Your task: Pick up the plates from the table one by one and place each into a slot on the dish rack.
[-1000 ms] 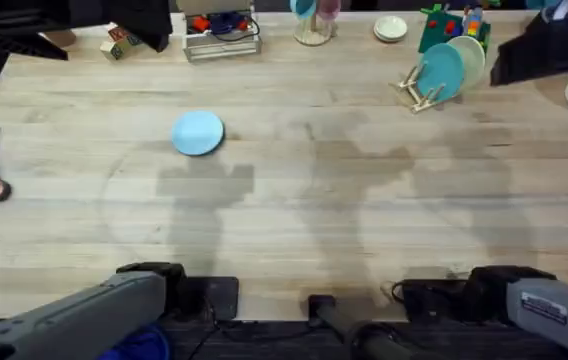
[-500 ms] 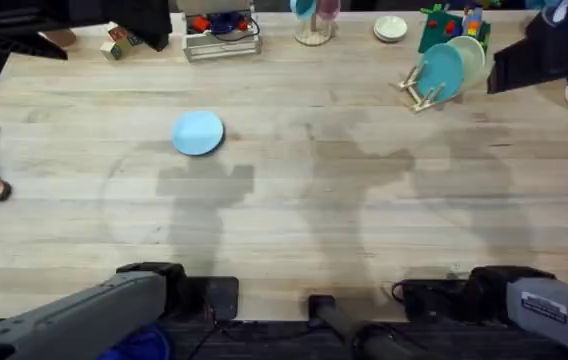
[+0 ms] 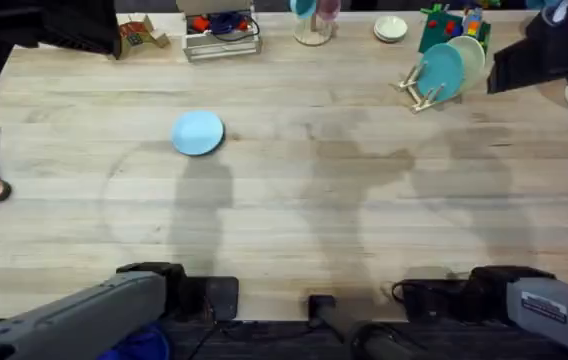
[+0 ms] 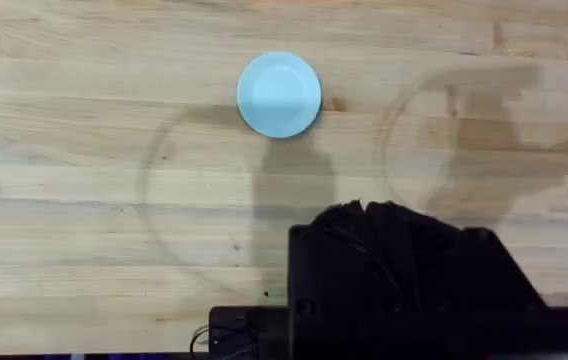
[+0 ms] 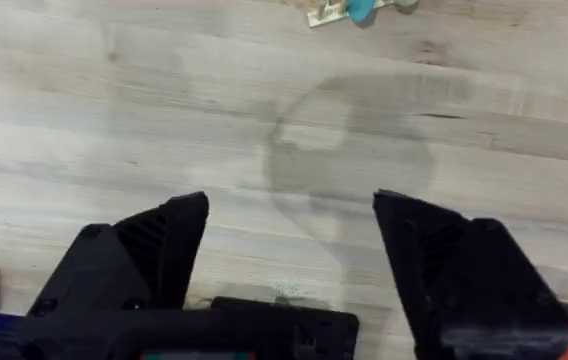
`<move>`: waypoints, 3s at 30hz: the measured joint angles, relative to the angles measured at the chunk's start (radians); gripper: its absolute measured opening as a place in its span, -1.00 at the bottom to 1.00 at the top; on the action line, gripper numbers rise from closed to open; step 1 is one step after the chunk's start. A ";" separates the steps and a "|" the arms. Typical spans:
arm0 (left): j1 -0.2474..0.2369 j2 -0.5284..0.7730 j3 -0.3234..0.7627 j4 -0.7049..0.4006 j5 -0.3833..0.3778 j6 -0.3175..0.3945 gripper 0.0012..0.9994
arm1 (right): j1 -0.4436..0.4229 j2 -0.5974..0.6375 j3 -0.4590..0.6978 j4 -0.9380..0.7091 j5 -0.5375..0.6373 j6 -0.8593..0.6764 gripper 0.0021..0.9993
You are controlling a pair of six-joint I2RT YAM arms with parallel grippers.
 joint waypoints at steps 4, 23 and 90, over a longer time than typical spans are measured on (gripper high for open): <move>0.000 0.000 0.000 0.000 0.000 0.000 -0.92 | 0.000 0.000 0.000 0.000 0.000 0.000 0.99; 0.148 0.000 -0.012 0.000 0.315 0.095 -0.92 | 0.000 0.000 0.000 0.000 0.000 0.000 0.99; 0.573 0.471 -0.570 0.264 0.813 0.629 -0.92 | 0.000 0.000 0.000 0.004 0.000 0.008 0.99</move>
